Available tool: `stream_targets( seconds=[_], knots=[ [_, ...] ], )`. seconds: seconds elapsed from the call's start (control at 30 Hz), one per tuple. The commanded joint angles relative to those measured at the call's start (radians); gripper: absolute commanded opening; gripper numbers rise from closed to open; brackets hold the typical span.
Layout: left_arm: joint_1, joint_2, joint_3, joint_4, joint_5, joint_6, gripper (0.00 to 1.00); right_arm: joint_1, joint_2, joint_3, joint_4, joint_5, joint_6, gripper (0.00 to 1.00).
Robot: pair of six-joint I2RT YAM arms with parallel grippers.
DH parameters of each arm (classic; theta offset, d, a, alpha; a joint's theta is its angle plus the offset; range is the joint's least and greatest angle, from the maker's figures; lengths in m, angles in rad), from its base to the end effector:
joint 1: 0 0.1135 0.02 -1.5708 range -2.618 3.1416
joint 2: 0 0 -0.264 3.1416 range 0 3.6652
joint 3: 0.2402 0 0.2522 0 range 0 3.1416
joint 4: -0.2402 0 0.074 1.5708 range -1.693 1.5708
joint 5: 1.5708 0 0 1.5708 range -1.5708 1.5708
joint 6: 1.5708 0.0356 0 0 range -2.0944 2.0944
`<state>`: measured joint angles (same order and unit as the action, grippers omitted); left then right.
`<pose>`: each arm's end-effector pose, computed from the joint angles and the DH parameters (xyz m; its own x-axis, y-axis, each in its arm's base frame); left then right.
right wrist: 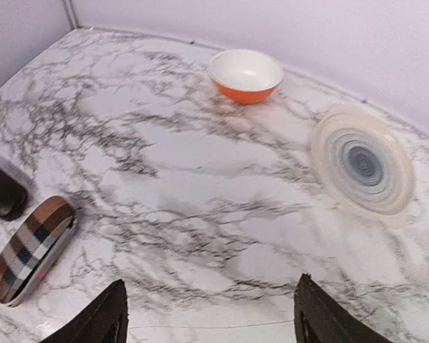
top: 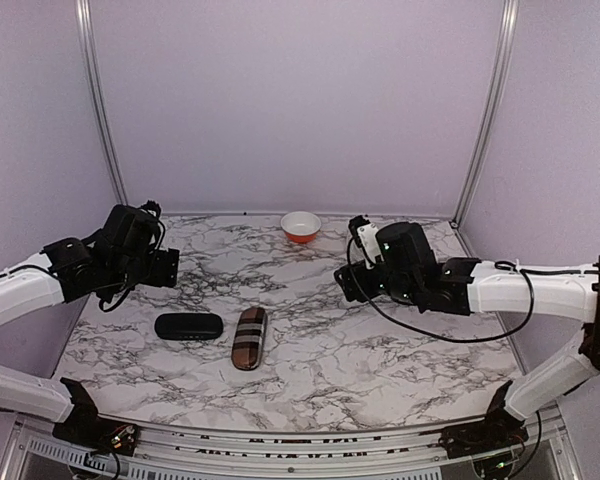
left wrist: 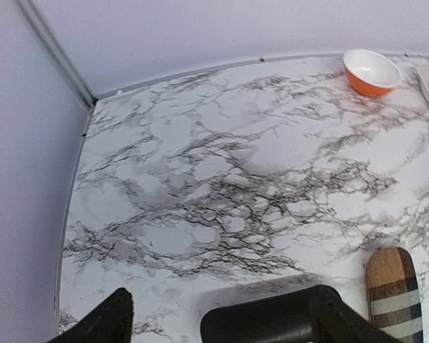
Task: Organize the sunglasses
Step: Reset both arms
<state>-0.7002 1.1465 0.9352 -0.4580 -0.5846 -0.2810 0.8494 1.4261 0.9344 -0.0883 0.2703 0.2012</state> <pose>0.1998 -0.1427 0.2970 -0.5131 0.1299 -0.8485 0.0667 0.9915 0.1115 0.2164 0.2316 0.2526 -0.4698 -0.2425 -0.8488 -0.4921 0.8702 0.0238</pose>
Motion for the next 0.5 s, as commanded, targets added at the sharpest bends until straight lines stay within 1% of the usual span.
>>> stream_targets(
  seconds=[0.0,0.03,0.13,0.2,0.3,0.47],
  knots=[
    [0.082,-0.147,-0.049,-0.016,-0.111,0.031,0.99,-0.087,-0.145,-0.088,0.051,0.305,-0.030,0.94],
    [0.092,-0.173,-0.054,-0.009,-0.118,0.026,0.99,-0.116,-0.180,-0.112,0.065,0.339,-0.020,0.99],
    [0.101,-0.223,-0.067,0.007,-0.150,0.021,0.99,-0.212,-0.281,-0.187,0.106,0.358,-0.013,1.00],
    [0.102,-0.244,-0.078,0.010,-0.166,0.034,0.99,-0.256,-0.340,-0.202,0.089,0.358,-0.001,1.00],
    [0.102,-0.266,-0.083,0.009,-0.149,0.064,0.99,-0.276,-0.396,-0.203,0.047,0.363,0.002,1.00],
    [0.102,-0.298,-0.110,0.048,-0.136,0.072,0.99,-0.276,-0.457,-0.236,0.018,0.312,-0.014,1.00]
  ],
)
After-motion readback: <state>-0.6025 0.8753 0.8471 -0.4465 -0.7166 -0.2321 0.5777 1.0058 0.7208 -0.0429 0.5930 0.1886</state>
